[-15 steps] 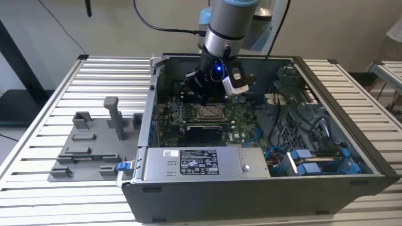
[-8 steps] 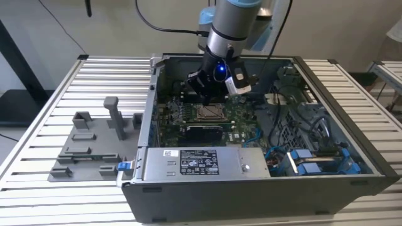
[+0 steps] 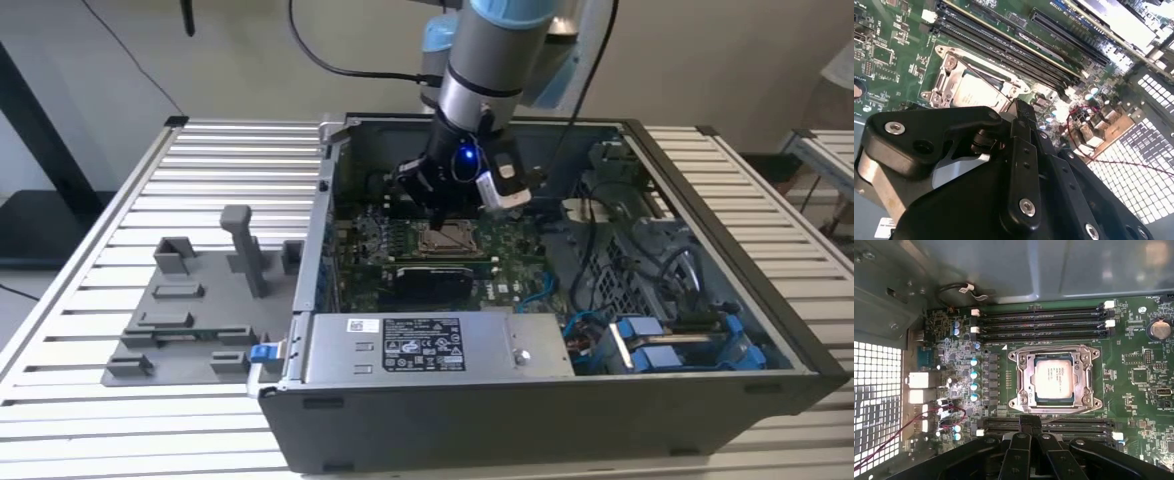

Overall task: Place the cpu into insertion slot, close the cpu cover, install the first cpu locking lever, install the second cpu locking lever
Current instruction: 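Install the second cpu locking lever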

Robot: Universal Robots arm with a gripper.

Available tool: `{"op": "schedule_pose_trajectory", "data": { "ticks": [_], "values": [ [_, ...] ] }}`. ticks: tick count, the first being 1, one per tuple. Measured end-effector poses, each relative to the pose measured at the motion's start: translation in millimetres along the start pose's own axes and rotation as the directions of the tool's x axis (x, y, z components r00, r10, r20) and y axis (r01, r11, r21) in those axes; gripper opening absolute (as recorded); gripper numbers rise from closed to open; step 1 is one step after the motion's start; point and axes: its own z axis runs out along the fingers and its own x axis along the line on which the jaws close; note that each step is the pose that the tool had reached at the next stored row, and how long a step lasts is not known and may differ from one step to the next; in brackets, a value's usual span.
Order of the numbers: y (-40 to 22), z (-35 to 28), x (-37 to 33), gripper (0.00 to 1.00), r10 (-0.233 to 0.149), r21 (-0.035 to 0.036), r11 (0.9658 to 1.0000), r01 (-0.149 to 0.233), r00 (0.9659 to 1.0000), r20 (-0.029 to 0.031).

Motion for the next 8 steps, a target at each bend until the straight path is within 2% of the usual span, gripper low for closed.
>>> {"op": "schedule_pose_trajectory", "data": {
  "ticks": [8],
  "values": [
    [2.0,16.3,6.3,0.11,0.005,0.009,0.9999,-0.005,1.0,0.0015]
  ]
}}
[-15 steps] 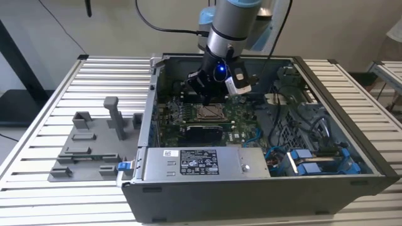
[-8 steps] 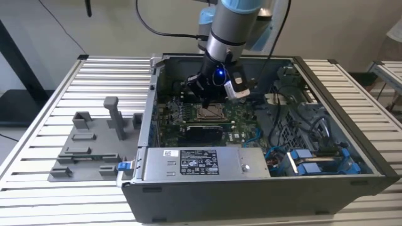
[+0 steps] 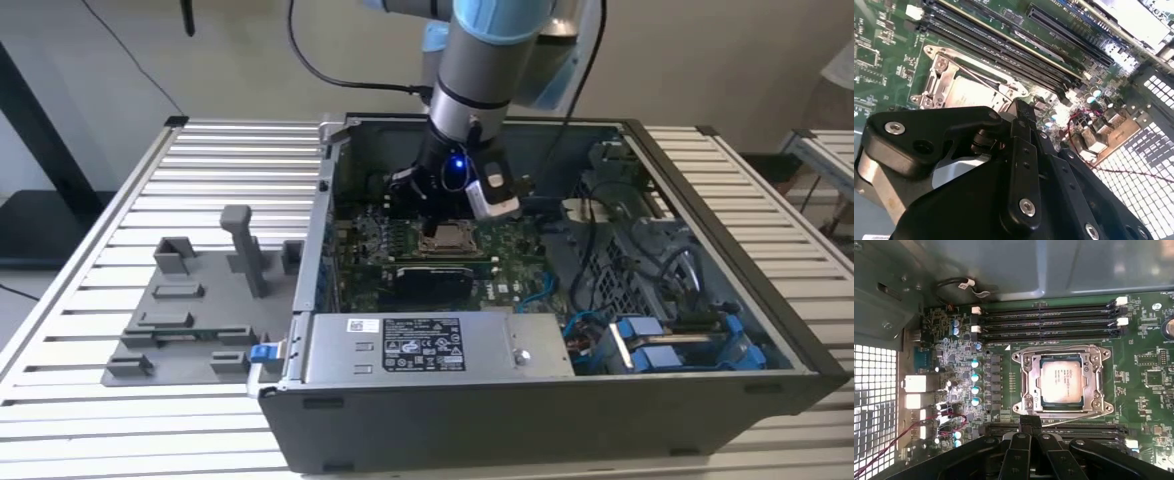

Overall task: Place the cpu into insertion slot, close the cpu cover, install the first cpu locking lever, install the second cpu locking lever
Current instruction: 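Install the second cpu locking lever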

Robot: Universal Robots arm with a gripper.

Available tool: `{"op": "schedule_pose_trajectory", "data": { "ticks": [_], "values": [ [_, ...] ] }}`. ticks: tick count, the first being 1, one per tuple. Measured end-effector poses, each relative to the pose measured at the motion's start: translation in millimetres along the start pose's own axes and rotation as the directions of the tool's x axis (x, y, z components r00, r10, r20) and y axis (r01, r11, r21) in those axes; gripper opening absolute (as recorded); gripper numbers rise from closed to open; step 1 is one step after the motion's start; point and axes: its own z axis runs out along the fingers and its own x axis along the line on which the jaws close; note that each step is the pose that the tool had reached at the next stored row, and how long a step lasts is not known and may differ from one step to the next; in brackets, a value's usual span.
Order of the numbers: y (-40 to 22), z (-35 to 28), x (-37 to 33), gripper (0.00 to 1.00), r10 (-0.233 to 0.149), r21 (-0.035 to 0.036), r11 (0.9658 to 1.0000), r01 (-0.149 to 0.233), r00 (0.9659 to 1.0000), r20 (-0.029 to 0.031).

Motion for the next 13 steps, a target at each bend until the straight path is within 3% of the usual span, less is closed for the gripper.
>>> {"op": "schedule_pose_trajectory", "data": {
  "ticks": [13],
  "values": [
    [0.4,23.2,9.0,0.11,0.011,0.0169,0.9998,-0.011,0.9999,0.0023]
  ]
}}
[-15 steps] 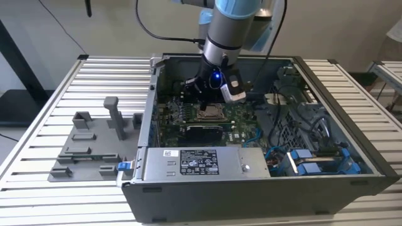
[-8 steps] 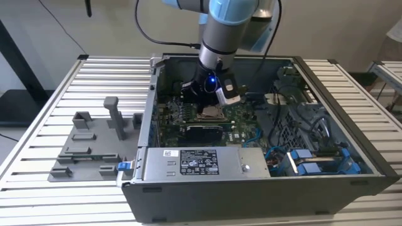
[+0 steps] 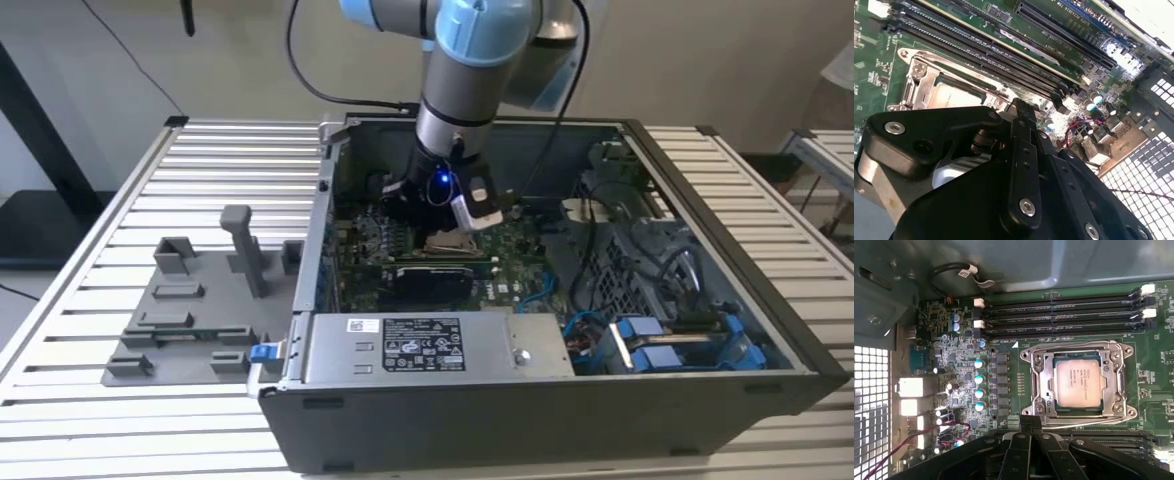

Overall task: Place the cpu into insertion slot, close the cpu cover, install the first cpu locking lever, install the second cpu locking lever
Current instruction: 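Install the second cpu locking lever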

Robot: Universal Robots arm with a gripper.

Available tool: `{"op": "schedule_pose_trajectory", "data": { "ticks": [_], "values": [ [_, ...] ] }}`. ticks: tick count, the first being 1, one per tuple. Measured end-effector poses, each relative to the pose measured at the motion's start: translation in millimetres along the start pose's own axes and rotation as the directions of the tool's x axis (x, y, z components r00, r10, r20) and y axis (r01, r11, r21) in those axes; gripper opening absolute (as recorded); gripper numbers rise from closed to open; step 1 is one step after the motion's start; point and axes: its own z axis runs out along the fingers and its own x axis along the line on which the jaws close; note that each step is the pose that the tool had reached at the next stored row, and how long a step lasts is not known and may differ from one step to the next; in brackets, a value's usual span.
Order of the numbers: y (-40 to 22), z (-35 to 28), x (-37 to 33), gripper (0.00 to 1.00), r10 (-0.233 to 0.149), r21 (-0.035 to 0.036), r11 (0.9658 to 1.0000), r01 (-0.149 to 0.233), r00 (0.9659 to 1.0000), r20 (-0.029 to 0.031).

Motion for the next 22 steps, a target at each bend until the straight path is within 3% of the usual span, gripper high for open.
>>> {"op": "schedule_pose_trajectory", "data": {
  "ticks": [6,22],
  "values": [
    [-0.1,6.9,1.1,0.11,0.003,0.0078,1.0,-0.003,1.0,0.0009],
    [2.8,17.0,2.7,0.11,0.01,0.0134,0.9999,-0.01,0.9999,0.002]
  ]
}}
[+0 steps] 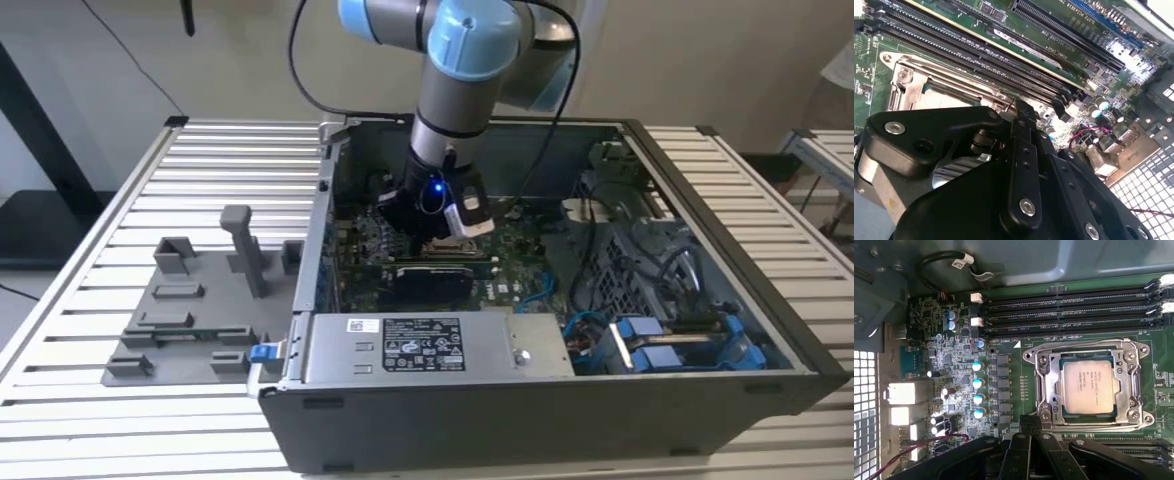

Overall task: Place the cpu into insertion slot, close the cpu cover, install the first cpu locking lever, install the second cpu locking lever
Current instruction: 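Install the second cpu locking lever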

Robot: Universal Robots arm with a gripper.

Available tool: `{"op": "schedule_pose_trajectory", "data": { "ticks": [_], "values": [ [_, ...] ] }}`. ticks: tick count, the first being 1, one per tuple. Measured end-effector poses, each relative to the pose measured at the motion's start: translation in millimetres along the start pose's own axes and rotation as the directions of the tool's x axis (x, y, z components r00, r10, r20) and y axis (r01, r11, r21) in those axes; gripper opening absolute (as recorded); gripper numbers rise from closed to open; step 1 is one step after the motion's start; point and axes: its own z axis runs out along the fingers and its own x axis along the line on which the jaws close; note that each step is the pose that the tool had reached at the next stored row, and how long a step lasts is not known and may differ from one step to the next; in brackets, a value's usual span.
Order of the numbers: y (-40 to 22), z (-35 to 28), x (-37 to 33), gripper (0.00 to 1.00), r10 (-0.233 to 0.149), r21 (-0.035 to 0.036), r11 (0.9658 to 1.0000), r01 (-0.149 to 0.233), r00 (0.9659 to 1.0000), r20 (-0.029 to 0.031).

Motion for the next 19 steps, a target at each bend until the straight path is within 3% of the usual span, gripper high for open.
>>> {"op": "schedule_pose_trajectory", "data": {
  "ticks": [10,19],
  "values": [
    [0.0,4.7,-0.2,0.11,0.003,0.0083,1.0,-0.003,1.0,-0.0017],
    [-2.2,4.7,-0.6,0.11,0.007,0.0185,0.9998,-0.006,0.9996,-0.0275]
  ]
}}
